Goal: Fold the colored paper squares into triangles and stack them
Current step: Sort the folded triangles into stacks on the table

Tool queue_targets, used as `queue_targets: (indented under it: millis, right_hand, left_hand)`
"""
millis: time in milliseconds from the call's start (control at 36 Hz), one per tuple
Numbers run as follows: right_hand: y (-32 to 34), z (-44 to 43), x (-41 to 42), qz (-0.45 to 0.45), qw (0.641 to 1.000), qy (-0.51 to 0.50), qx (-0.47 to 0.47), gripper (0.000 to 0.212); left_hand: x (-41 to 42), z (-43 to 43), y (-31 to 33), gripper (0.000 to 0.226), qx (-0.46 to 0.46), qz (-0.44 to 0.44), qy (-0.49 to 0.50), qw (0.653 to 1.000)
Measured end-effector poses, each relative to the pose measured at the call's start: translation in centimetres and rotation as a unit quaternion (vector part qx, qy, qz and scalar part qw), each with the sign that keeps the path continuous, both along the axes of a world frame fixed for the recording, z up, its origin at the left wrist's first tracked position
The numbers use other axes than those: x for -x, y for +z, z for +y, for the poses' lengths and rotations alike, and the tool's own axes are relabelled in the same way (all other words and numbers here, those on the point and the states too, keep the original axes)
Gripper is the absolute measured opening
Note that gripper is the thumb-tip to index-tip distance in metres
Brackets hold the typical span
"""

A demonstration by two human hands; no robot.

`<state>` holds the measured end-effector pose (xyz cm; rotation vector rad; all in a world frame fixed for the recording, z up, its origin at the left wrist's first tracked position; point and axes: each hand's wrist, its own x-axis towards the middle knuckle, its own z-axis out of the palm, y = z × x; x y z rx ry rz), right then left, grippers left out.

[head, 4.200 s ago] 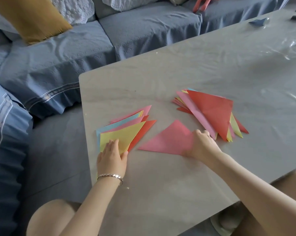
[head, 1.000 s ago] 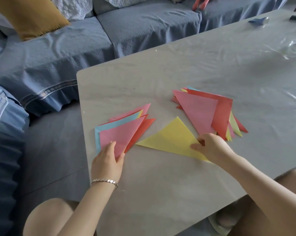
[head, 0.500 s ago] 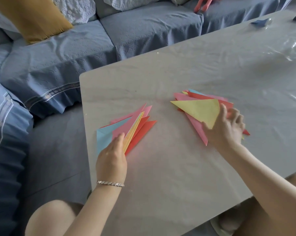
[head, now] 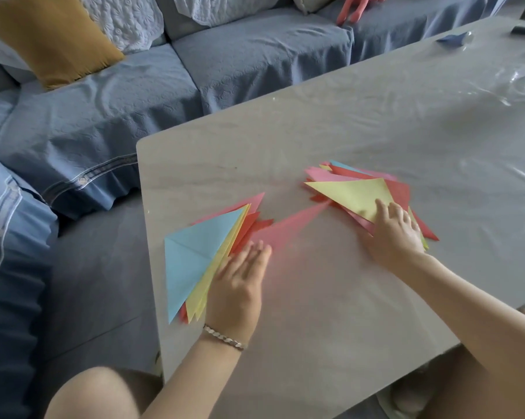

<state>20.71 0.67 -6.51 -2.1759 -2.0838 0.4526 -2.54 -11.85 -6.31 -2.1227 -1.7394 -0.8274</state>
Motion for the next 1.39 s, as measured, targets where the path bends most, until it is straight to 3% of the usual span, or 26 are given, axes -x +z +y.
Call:
queue_targets:
  millis: [139, 250, 333, 417, 500, 556, 611, 722, 833, 1083, 1250, 1389]
  right_hand:
    - [0.9, -0.8, -1.7, 0.117, 0.993, -0.006, 0.015, 0.078]
    - [1.0, -3.0, -2.0, 0.18, 0.982, -0.006, -0.064, 0.049]
    - [-0.2, -5.2, -0.8, 0.119, 0.97, 0.094, -0.189, 0.03]
    - [-1.0, -7.0, 1.4, 0.072, 0.952, 0.21, -0.213, 0.028]
    - [-1.5, -8.7, 3.8, 0.049, 0.941, 0.282, -0.179, 0.045]
    - [-2.3, -9.6, 4.8, 0.015, 0.942, 0.307, -0.135, 0.066]
    - [-3.0, -10.1, 5.1, -0.02, 0.94, 0.327, -0.099, 0.072]
    - [-3.6, -10.0, 5.1, -0.051, 0.931, 0.351, -0.091, 0.058]
    - [-3.5, -10.0, 4.8, -0.066, 0.921, 0.371, -0.094, 0.065]
    - [-3.1, -10.5, 2.1, -0.1, 0.921, 0.37, -0.071, 0.073]
    - [-3.0, -10.6, -0.3, -0.11, 0.925, 0.357, -0.068, 0.076]
    - [-3.2, -10.8, -1.1, -0.103, 0.936, 0.329, -0.071, 0.078]
  left_hand:
    - [-1.0, 0.6, -2.1, 0.046, 0.045, 0.103, -0.126, 0.986]
    - [-0.8, 1.3, -3.2, 0.046, 0.06, 0.129, -0.157, 0.977]
    - [-0.5, 1.6, -3.5, 0.041, 0.075, 0.131, -0.168, 0.974]
    - [-0.4, 1.7, -3.5, 0.037, 0.118, 0.106, -0.144, 0.977]
    - [-0.6, 1.1, -3.5, 0.047, 0.172, 0.088, -0.103, 0.976]
    - [-0.8, 0.3, -3.8, 0.044, 0.216, 0.07, -0.083, 0.97]
    - [-1.0, -0.6, -4.0, 0.043, 0.258, 0.049, -0.076, 0.962]
    - [-1.5, -1.4, -3.8, 0.059, 0.33, 0.092, -0.046, 0.938]
    - [-1.9, -1.8, -4.1, 0.072, 0.365, 0.115, -0.023, 0.924]
    - [-1.1, -2.2, -3.5, 0.078, 0.393, 0.086, 0.021, 0.915]
    - [1.0, -2.3, -2.2, 0.099, 0.43, 0.063, 0.065, 0.898]
    - [1.9, -2.4, -2.0, 0.104, 0.454, 0.056, 0.078, 0.886]
